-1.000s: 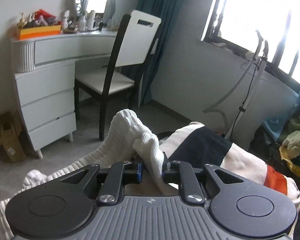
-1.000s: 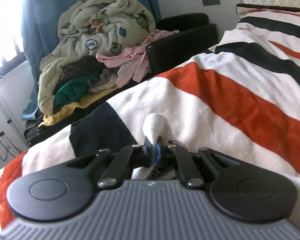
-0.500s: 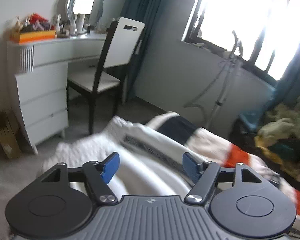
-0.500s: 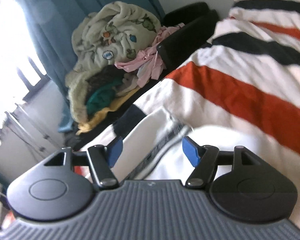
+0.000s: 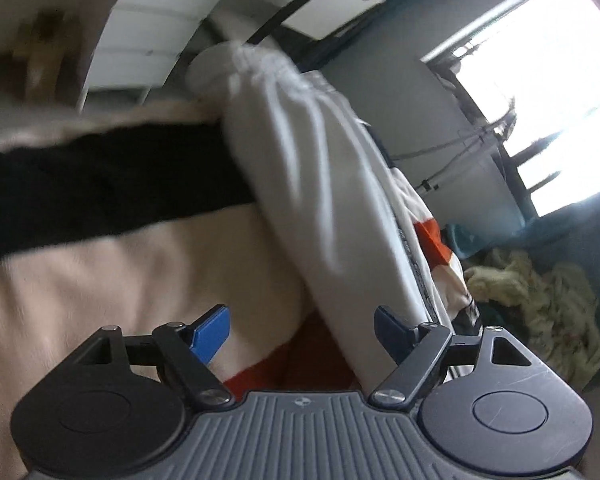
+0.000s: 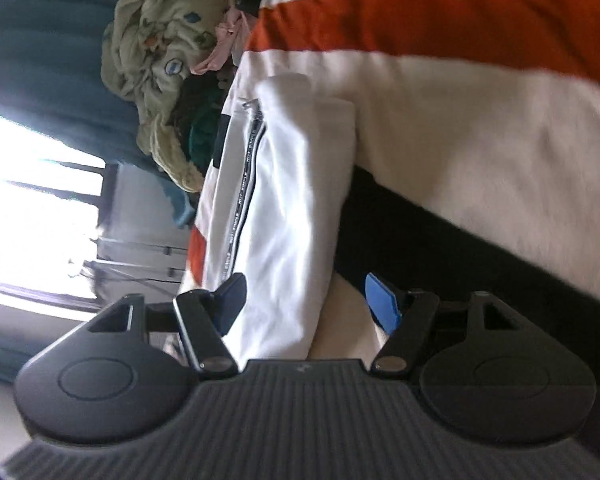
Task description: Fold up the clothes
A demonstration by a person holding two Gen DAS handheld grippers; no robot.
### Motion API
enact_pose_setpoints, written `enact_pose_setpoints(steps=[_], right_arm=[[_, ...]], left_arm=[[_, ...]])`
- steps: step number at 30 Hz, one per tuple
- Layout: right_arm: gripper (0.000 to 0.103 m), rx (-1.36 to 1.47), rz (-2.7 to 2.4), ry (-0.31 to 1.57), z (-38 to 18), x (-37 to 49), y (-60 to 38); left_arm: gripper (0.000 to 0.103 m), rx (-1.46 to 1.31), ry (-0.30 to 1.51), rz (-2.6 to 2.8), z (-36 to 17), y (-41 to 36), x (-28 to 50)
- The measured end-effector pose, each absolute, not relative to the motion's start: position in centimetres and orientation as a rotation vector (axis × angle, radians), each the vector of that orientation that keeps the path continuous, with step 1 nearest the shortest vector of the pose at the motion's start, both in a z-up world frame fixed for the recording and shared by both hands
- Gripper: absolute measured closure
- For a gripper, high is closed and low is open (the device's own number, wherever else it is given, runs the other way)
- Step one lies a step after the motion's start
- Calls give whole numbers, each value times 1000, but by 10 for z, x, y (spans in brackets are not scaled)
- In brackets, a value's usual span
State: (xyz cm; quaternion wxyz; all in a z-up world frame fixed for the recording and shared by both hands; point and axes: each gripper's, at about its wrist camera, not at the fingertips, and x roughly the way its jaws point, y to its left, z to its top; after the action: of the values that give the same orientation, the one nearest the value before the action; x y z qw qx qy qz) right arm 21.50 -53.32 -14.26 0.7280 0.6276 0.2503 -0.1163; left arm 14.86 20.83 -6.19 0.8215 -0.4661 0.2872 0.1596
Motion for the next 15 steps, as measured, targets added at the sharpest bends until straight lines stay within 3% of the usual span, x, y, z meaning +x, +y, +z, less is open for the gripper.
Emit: enact_pose_setpoints(steps=[8,13,15], right_arm=[[35,1410,-210,522,-170,252,-525],[34,1290,-217,471,-174,290,-520],[39,1236,-269,446,-176,299,-525]], left_arm=[[25,-1159,511,316,-94,243,166],[27,-1091,447,324,-97,263,192],[27,-1081,409,330,-98,277,202]])
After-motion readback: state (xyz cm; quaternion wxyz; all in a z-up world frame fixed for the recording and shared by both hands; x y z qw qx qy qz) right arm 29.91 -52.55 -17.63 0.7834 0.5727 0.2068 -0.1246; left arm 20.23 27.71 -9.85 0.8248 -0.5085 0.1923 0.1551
